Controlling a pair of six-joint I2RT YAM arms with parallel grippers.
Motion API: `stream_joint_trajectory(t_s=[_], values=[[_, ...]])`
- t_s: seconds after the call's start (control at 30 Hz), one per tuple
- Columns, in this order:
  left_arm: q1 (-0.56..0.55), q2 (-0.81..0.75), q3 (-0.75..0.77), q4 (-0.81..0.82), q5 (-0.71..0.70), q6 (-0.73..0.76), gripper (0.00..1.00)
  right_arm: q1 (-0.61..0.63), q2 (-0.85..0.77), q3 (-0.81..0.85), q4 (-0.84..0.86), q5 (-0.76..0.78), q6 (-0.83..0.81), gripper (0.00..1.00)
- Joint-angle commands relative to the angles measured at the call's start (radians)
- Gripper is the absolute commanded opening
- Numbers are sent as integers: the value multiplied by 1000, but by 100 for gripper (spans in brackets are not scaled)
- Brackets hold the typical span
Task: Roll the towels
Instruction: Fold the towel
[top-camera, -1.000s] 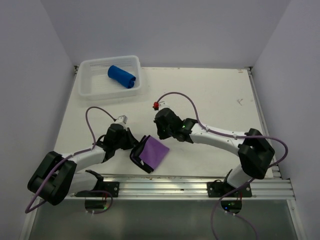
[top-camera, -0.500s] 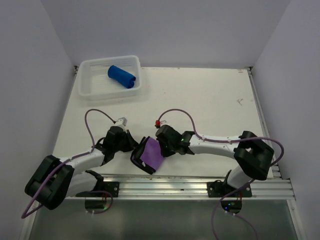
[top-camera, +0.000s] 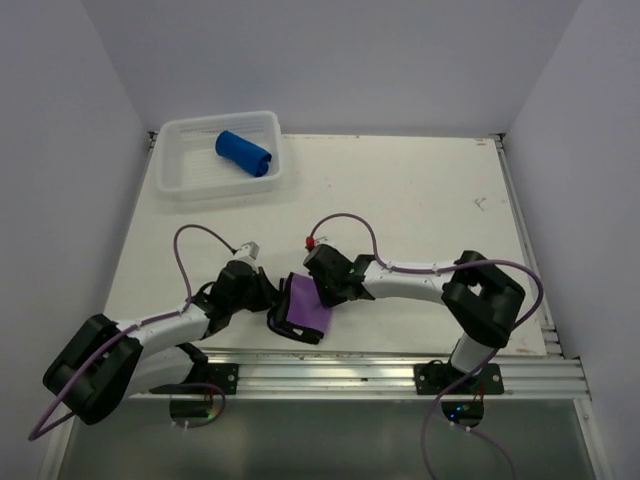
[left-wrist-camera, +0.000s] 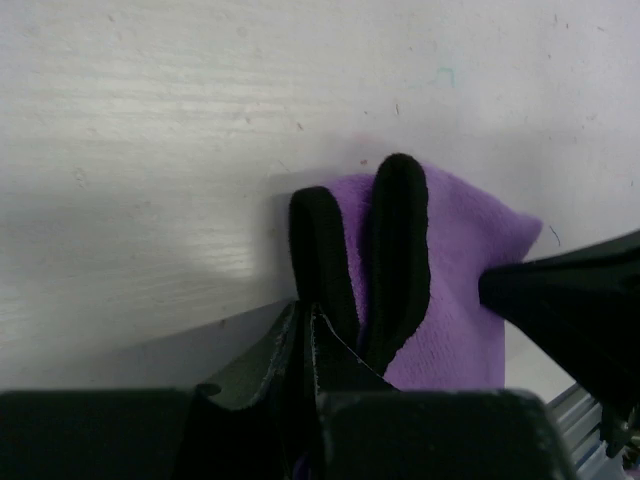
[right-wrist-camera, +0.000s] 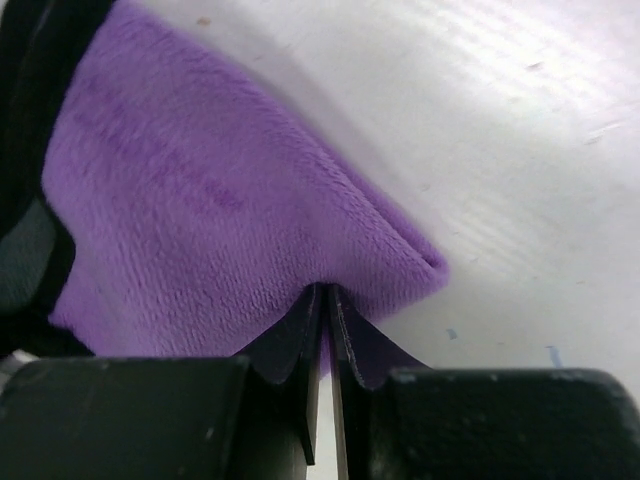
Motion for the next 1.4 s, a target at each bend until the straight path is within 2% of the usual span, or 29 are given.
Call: stream_joint_trajectory(t_s=[0.0,0.2,0.33,0.53,0.63,0.7,0.77,0.9,1.1,1.37], values=[[-53,13,-16,9,-29,-50,8,-54,23,47,-59,95,-79,11],[-91,31,1,14,-39,-63,8,-154,27,137,-116,101,-218,14],[-100,24,12,-23,-55,-53,8,-171,15,176,-134,87,-275,16],[-100,-63,59,-118,-88,-23,9,-168,-86,144,-125,57,-237,19],[-102,-168,85,-141,-72,2,16,-154,-146,81,-101,32,-208,18],[-100,-179,142,-180,-72,33,22,-137,-158,58,-76,15,-189,18],[-100,-189,171,-197,-7,54,25,-122,-155,36,-64,-2,-169,17],[-111,-214,207,-180,76,111,38,-117,-135,9,-30,-20,-137,17],[-162,-214,202,-247,97,172,42,-117,-71,-1,11,-31,-126,17],[-313,-174,177,-232,60,166,45,-119,0,2,53,-48,-109,16]])
